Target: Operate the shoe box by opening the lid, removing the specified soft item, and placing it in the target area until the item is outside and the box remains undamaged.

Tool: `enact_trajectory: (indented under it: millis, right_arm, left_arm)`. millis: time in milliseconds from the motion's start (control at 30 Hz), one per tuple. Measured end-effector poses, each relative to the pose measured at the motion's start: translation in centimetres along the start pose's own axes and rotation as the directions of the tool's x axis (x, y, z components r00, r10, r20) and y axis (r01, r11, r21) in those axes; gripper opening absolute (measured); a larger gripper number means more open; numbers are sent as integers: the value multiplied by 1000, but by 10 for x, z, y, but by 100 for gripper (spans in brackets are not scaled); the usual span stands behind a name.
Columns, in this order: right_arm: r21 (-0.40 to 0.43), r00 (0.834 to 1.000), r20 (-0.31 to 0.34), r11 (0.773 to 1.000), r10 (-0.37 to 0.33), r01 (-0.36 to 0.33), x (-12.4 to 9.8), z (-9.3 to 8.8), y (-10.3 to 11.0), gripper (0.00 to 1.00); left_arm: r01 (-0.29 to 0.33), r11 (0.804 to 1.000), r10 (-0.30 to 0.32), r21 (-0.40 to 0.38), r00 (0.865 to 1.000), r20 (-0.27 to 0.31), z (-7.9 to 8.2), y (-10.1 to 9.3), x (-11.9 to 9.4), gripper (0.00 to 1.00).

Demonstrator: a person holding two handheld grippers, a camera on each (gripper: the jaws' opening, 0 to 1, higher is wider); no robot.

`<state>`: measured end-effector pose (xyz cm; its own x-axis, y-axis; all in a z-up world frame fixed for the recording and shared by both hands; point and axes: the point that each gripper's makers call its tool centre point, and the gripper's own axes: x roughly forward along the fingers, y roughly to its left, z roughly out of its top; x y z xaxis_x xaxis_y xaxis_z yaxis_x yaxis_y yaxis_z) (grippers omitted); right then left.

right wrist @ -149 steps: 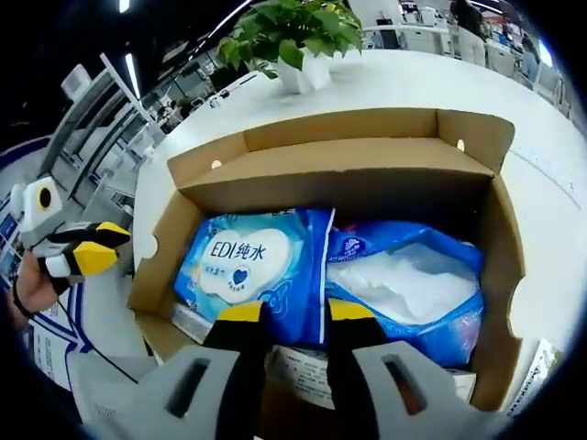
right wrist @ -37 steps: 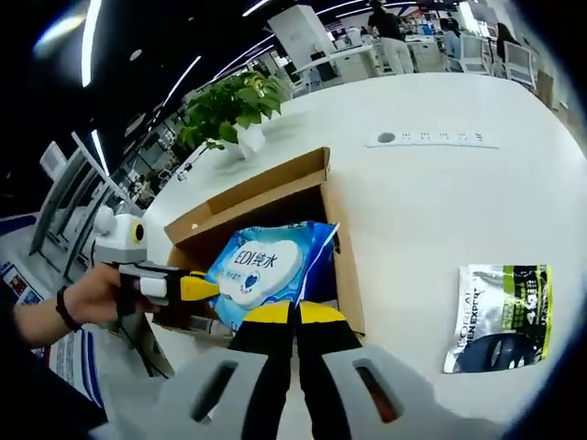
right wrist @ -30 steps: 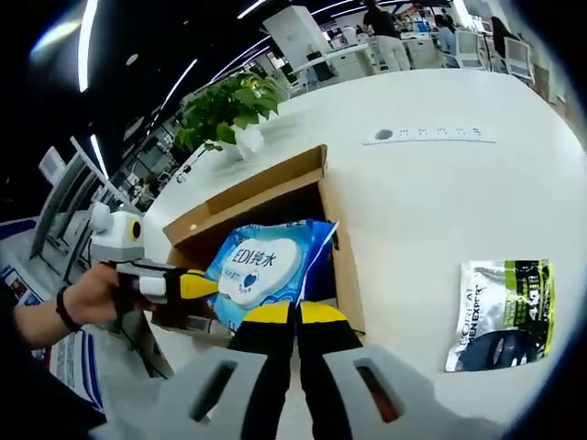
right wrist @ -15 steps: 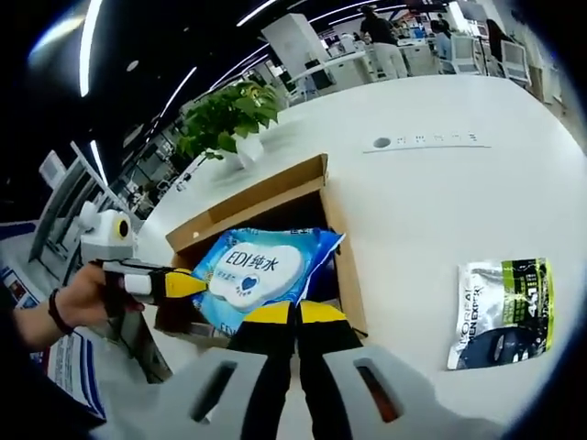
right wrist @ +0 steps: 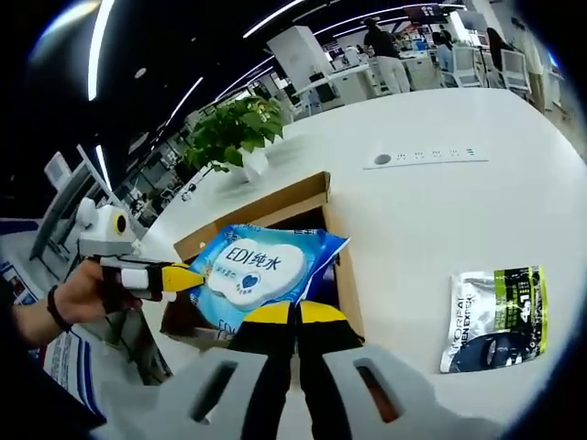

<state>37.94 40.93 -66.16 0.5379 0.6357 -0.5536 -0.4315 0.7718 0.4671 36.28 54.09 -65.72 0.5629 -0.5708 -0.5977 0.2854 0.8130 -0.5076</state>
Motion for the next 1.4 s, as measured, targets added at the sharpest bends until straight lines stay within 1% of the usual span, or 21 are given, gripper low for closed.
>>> enact_trajectory:
  millis: [233,367,500,567,667,733,833,933,1100,1300,1400]
  right_arm:
    - [6,1000,27,1000,-10,10,-17,1,-6,0]
    - [20,999,50,1000,-21,20,-30,1,-12,0]
    - [46,996,77,998,-35,31,-43,1,-21,0]
    - [60,994,93,997,-49,44,-51,1,-26,0]
    - [93,990,122,994,-72,60,-66,0,-36,0]
    - [101,988,129,992,-82,69,-73,-2,-40,0]
    - [125,983,144,988,-110,93,-87,-5,-50,0]
    - [167,978,164,981,-130,103,-99,-7,-61,0]
    - [182,973,169,975,-158,127,-113,-14,-74,0]
    - [217,967,170,964,-192,154,-131,-31,-87,0]
    - [234,964,168,958,-207,165,-141,-37,-99,0]
  left_arm:
    - [24,1000,-24,17,1000,11,3,-17,2,4]
    - [35,999,-36,34,999,9,6,-27,7,4]
    - [56,997,-56,59,998,3,9,-42,14,4]
    - [77,994,-77,73,997,1,11,-51,19,4]
    - [117,991,-117,66,993,-5,14,-64,29,4]
    - [131,989,-130,71,991,-10,15,-72,34,4]
    - [155,983,-153,95,988,-25,13,-88,44,4]
    - [177,980,-174,93,984,-34,14,-97,52,4]
    - [206,972,-200,111,978,-63,7,-114,66,4]
    - [236,964,-224,123,969,-99,-4,-134,80,4]
    - [247,959,-231,141,965,-122,-11,-145,87,4]
